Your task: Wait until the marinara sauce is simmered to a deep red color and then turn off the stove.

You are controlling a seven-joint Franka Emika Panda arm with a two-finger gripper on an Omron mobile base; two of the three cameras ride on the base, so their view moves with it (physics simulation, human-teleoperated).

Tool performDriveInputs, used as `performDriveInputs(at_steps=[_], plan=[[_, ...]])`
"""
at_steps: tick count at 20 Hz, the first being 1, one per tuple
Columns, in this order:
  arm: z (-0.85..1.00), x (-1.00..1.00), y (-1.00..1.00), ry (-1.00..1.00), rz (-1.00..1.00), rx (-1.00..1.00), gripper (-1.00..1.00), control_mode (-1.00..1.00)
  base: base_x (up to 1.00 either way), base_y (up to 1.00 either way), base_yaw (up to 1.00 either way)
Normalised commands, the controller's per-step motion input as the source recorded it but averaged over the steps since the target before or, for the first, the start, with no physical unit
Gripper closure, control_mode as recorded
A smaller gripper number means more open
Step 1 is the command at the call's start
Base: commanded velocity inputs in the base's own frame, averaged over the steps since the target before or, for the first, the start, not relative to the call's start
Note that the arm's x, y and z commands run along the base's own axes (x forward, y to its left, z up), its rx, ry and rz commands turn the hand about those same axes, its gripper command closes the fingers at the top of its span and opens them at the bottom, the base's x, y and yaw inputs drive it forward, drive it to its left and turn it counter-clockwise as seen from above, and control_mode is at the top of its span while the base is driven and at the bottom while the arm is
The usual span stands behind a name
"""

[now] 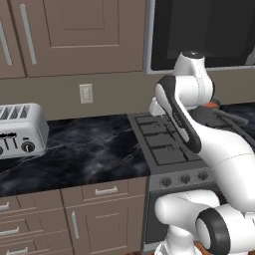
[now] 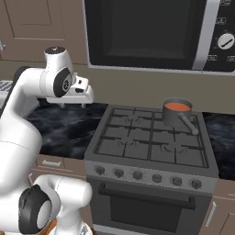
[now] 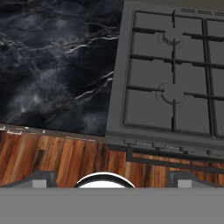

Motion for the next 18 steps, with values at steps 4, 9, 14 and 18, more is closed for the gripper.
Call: performDriveInputs(at_steps=[4, 9, 14, 18], plan=[[0.00, 0.00, 0.00, 0.00, 0.00, 0.00, -1.00, -1.00, 0.00, 0.00, 0.00], [-0.08, -0.21, -0.67, -0.10, 0.03, 0.05, -1.00, -1.00, 0.00, 0.00, 0.00], [-0.22, -0.36, -1.00, -0.16, 0.09, 0.13, -1.00, -1.00, 0.00, 0.00, 0.00], [-0.29, -0.36, -1.00, -0.12, 0.11, 0.14, -1.00, -1.00, 0.00, 0.00, 0.00]])
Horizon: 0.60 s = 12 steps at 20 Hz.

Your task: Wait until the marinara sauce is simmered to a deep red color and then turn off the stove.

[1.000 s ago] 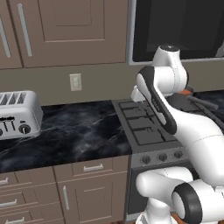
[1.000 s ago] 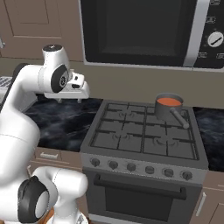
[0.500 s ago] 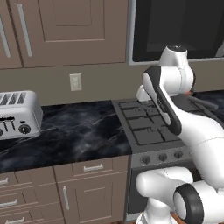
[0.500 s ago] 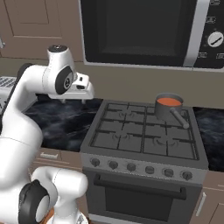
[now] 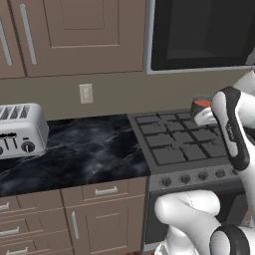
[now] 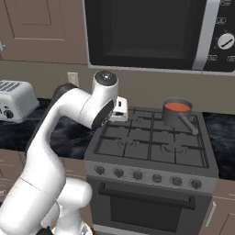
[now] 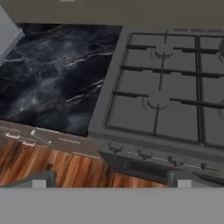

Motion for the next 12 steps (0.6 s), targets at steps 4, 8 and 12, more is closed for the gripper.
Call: performDriveInputs(at_steps=[4, 8, 12], plan=[[-0.47, -0.22, -1.00, -0.15, 0.14, 0.16, -1.00, -1.00, 0.00, 0.00, 0.00], [-0.52, -0.01, -0.96, -0.14, 0.19, 0.11, -1.00, -1.00, 0.00, 0.00, 0.00], [-0.54, 0.00, -0.79, -0.15, 0.21, 0.06, -1.00, -1.00, 0.00, 0.00, 0.00]])
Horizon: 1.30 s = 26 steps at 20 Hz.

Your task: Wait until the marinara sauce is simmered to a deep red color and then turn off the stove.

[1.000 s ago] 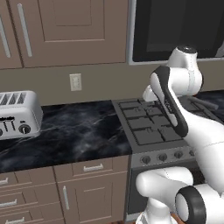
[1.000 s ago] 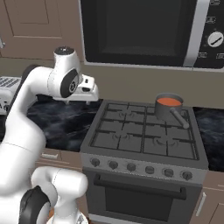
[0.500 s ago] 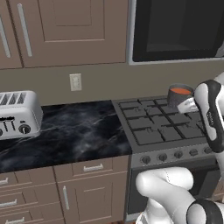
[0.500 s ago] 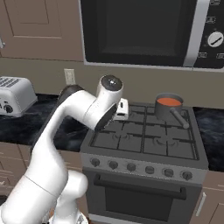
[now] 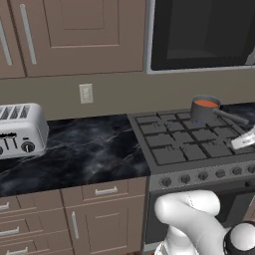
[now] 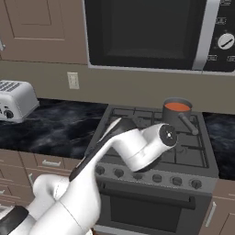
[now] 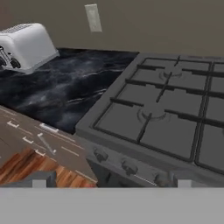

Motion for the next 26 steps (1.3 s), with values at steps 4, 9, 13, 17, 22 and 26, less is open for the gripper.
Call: performDriveInputs(at_steps=[4, 9, 13, 17, 22, 26], plan=[[-0.47, 0.00, -0.82, -0.19, 0.20, 0.05, -1.00, -1.00, 0.00, 0.00, 0.00], [-0.41, 0.00, -0.78, -0.20, 0.20, 0.04, -1.00, -1.00, 0.00, 0.00, 0.00], [-0.40, 0.01, -0.36, -0.16, 0.07, 0.03, -1.00, -1.00, 0.00, 0.00, 0.00], [-0.35, 0.05, -0.18, -0.18, 0.00, 0.04, -1.00, -1.00, 0.00, 0.00, 0.00], [-0.33, 0.00, -0.25, -0.20, 0.00, 0.06, -1.00, -1.00, 0.00, 0.00, 0.00], [-0.19, -0.01, -0.17, -0.03, -0.07, 0.13, -1.00, -1.00, 0.00, 0.00, 0.00]])
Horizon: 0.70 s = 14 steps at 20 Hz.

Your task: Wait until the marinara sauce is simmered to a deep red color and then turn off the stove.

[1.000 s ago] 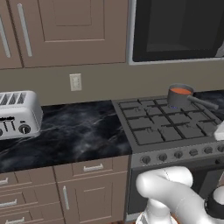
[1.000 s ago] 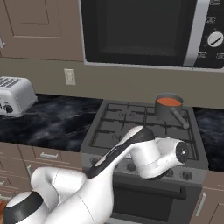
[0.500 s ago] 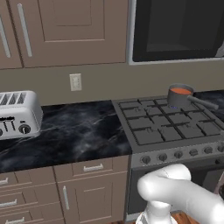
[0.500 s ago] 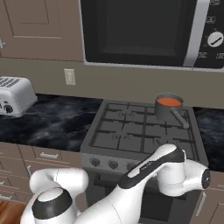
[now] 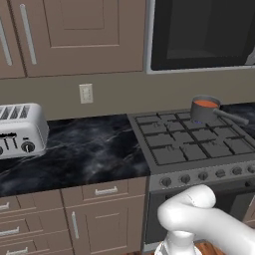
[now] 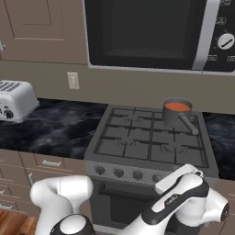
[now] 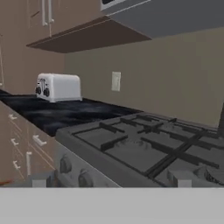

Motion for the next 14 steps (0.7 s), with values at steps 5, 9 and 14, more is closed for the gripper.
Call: performDriveInputs(at_steps=[5, 9, 14], plan=[[-0.27, 0.00, -0.03, 0.00, -0.25, 0.10, -1.00, -1.00, 0.00, 0.00, 0.00], [-0.18, 0.00, -0.01, 0.00, -0.29, 0.11, -1.00, -1.00, 0.00, 0.00, 0.00], [-0.13, 0.00, 0.02, 0.00, -0.35, 0.05, -1.00, -1.00, 0.00, 0.00, 0.00]])
